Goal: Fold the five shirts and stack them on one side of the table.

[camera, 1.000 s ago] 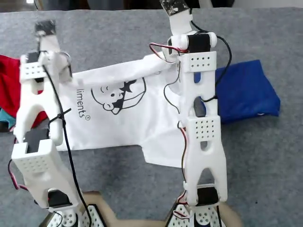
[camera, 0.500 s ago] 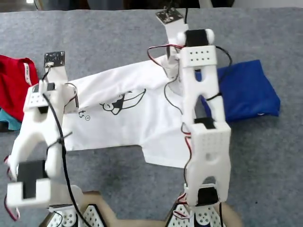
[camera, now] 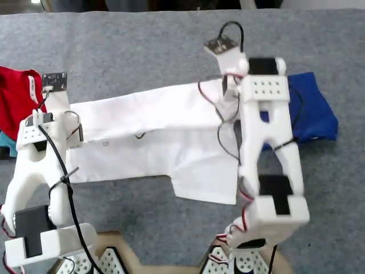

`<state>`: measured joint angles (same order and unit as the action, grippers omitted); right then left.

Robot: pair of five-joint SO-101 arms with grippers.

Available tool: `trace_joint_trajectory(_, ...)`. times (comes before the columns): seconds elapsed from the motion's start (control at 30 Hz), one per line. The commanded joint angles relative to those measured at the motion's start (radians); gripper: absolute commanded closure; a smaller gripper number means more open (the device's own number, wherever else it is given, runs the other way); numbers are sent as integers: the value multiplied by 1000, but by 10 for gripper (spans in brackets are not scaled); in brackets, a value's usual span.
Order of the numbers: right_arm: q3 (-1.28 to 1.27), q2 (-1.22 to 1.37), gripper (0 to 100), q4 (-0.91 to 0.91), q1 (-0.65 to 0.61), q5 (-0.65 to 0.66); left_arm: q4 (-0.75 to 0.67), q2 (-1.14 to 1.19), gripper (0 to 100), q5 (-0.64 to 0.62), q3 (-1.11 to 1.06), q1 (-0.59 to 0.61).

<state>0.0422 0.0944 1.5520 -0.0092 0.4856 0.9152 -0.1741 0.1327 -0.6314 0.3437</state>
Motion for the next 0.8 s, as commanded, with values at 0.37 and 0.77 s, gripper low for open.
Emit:
trace_joint_trajectory(0.37, -573, -389, 985, -184, 126, 28, 52, -41, 972, 72, -47, 21)
trace_joint_trajectory(0.77, -656, -397, 985, -232, 153, 61, 97, -68, 972, 186, -74, 71)
